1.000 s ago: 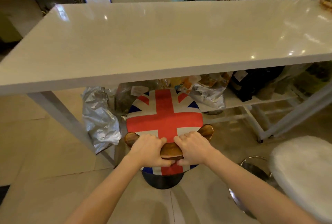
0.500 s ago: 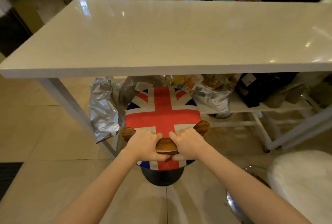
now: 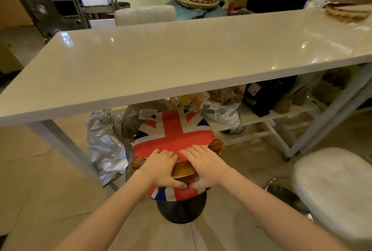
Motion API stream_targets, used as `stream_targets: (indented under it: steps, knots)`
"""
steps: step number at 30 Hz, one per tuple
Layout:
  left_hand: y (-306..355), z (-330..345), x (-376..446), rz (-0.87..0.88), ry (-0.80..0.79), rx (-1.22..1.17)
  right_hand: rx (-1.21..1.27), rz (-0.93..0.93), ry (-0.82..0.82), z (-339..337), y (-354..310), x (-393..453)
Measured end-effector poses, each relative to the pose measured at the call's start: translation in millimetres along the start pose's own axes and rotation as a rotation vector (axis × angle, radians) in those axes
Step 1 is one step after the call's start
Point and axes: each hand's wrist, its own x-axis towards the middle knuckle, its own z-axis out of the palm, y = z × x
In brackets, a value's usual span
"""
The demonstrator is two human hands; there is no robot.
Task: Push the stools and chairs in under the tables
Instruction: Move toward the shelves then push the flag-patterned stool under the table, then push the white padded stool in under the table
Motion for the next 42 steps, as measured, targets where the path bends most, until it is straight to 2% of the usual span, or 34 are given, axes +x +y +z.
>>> stream_targets:
  steps: [3,6,13,22,27,34,42]
  knots:
    - [22.9,-21.1,14.9,0.036,0.141,-0.08,0.07,0.101,0.147,-12.7,4.4,-31.8]
    - [69.0,-40.6,40.6,0.201,0.303,-0.178,0.076,0.235,0.282,-27.3,24.6,-77.1]
    - [227.5,-65.0,77.5,0.454,0.375,-0.287,-0.085,0.571,0.337,-55.7,79.9,-227.7]
    - [454.3,-72.7,94.8,0.674,0.374,-0.35,-0.154,0.813,0.356,-78.9,118.7,-464.4]
    - [549.4,-60.2,106.6,0.681,0.289,-0.376,-0.138,0.907,0.336,-75.6,131.5,-570.7]
    - [627.5,-44.0,133.5,0.647,0.107,-0.325,-0.098,0.97,0.234,-50.2,179.6,-656.0]
    - [676.2,-7.2,190.1,0.578,0.033,-0.287,-0.069,0.827,0.073,-23.9,265.1,-679.8]
